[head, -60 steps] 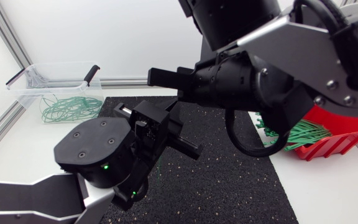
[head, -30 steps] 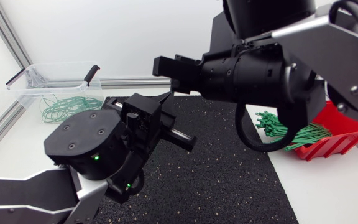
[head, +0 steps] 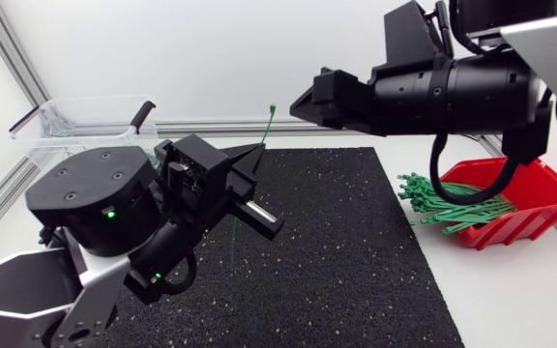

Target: Take a green cable tie from the red box, thread the tail through the head to close it, then place it in the transparent bin on the left.

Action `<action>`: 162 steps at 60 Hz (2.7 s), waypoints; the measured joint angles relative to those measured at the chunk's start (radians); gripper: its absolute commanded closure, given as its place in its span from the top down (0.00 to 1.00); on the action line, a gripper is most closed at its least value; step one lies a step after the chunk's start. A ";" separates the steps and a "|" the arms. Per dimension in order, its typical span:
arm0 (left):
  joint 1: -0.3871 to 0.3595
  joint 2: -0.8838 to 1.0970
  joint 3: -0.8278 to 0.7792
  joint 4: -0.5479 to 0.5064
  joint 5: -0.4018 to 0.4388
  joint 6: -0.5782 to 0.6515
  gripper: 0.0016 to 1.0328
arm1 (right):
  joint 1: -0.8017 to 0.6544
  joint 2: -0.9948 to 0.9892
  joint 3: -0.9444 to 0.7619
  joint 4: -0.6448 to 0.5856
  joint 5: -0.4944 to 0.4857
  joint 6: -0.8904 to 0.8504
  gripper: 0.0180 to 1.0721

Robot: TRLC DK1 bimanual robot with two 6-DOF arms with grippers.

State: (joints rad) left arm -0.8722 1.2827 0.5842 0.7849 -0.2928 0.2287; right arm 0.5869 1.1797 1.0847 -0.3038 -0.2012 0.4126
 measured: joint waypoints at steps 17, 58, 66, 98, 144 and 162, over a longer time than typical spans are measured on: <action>0.121 -0.042 0.024 -0.246 0.254 -0.110 0.03 | -0.149 0.057 -0.011 -0.007 -0.363 -0.243 0.87; 0.270 -0.076 0.218 -0.445 0.746 -0.421 0.03 | -0.146 0.221 -0.042 -0.093 -0.671 -0.773 0.86; 0.282 -0.064 0.225 -0.444 0.803 -0.439 0.03 | -0.110 0.221 -0.047 -0.071 -0.692 -0.803 0.67; 0.291 -0.036 0.224 -0.384 0.858 -0.483 0.03 | -0.097 0.221 -0.065 -0.007 -0.770 -0.781 0.44; 0.248 -0.025 0.224 -0.384 0.858 -0.503 0.03 | -0.117 0.210 -0.086 0.024 -0.795 -0.753 0.06; 0.248 -0.025 0.224 -0.384 0.865 -0.503 0.03 | -0.111 0.199 -0.086 0.023 -0.794 -0.753 0.06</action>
State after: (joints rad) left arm -0.6239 1.2579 0.8085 0.4007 0.5720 -0.2741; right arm 0.4763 1.3785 0.9989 -0.2806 -0.9955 -0.3401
